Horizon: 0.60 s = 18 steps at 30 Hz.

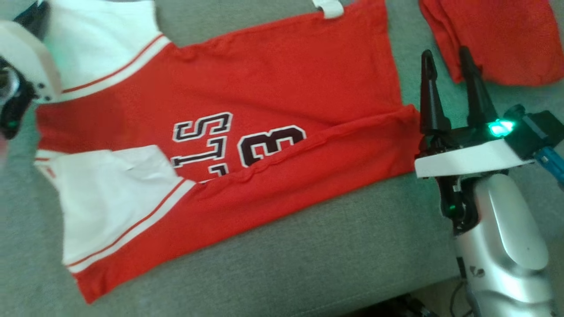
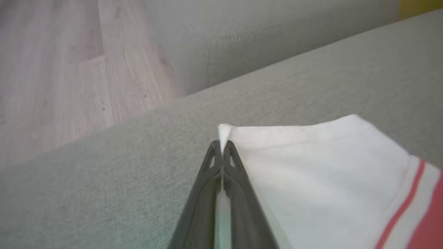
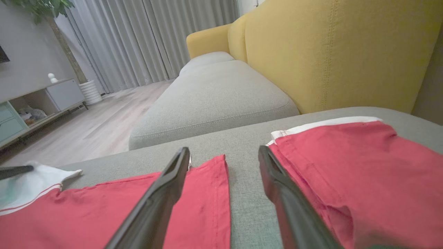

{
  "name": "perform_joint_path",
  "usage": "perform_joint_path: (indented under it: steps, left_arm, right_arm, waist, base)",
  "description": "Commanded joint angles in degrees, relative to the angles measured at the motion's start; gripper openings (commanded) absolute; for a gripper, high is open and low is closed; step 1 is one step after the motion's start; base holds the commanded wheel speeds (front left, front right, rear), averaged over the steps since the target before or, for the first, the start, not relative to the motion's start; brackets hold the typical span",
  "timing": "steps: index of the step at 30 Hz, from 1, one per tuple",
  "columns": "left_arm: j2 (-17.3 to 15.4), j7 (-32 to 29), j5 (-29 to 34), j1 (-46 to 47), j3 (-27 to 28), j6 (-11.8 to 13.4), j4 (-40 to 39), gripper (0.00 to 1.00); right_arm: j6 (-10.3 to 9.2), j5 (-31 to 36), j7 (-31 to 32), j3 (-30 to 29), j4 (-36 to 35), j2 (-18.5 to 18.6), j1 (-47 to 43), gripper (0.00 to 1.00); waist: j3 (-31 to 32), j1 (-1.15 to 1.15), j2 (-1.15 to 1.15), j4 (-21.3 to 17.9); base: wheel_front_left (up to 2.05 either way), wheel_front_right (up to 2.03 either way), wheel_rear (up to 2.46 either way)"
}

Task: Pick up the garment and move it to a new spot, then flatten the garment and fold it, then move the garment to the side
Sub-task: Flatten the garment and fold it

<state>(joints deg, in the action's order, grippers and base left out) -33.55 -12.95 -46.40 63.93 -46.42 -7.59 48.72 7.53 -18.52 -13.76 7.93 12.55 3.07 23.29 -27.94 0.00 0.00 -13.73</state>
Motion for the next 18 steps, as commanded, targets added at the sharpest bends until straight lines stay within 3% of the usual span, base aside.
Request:
perform_joint_path:
  steps: [1, 3, 9, 18]
  left_arm:
    - [-1.85, 1.78, 0.28, 1.71, 1.63, 0.10, -1.73, 0.00]
    - [0.09, 8.05, 1.26, 2.03, 1.31, 0.10, -3.02, 0.00]
    - [3.59, 17.92, 4.30, 0.73, 0.07, 1.56, -6.25, 0.00]
    - [5.21, 21.10, 4.97, -4.72, -1.88, 3.18, -18.15, 0.00]
  right_arm:
    - [-0.04, 0.98, 0.59, 0.42, -1.46, -0.19, 0.71, 1.00]
    - [-0.04, 3.77, 3.33, -1.05, -1.52, -0.19, 1.69, 1.00]
    - [-0.04, 9.24, 11.36, -3.73, -0.92, 0.68, 4.72, 1.00]
    - [-0.04, 10.22, 24.18, -8.05, 10.60, 6.64, 11.77, 1.00]
  waist:
    - [1.59, 0.00, 0.00, 1.72]
    - [3.55, 0.00, 0.00, 4.59]
    - [6.98, 0.00, 0.00, 10.95]
    - [8.15, 0.00, 0.00, 18.40]
  base:
    - [0.00, 0.00, 0.00]
    - [0.00, 0.00, 0.00]
    - [0.00, 0.00, 0.00]
    - [0.00, 0.00, 0.00]
